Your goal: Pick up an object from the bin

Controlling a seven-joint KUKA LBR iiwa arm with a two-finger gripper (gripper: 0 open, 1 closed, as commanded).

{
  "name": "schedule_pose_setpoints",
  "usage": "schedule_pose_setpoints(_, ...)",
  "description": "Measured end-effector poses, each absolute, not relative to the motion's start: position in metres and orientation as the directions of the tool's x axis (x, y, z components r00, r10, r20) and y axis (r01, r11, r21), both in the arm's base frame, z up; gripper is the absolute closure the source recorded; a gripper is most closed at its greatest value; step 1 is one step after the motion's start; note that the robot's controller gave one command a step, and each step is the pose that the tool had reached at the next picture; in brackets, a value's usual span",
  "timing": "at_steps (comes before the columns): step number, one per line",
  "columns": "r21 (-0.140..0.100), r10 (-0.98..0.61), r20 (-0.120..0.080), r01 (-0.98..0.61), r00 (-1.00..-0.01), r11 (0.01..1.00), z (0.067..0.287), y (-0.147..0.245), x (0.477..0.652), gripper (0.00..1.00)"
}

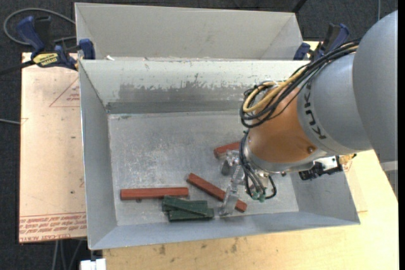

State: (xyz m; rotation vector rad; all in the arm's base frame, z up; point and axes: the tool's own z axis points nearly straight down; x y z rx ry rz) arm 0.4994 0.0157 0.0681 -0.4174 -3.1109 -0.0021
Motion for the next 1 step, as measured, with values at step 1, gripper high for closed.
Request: schedule_pose_setpoints(1, 0.001, 0.314, -0.001, 0.314, -0.949, 0.949, 0.1007, 0.0115, 0.4846, 0.00)
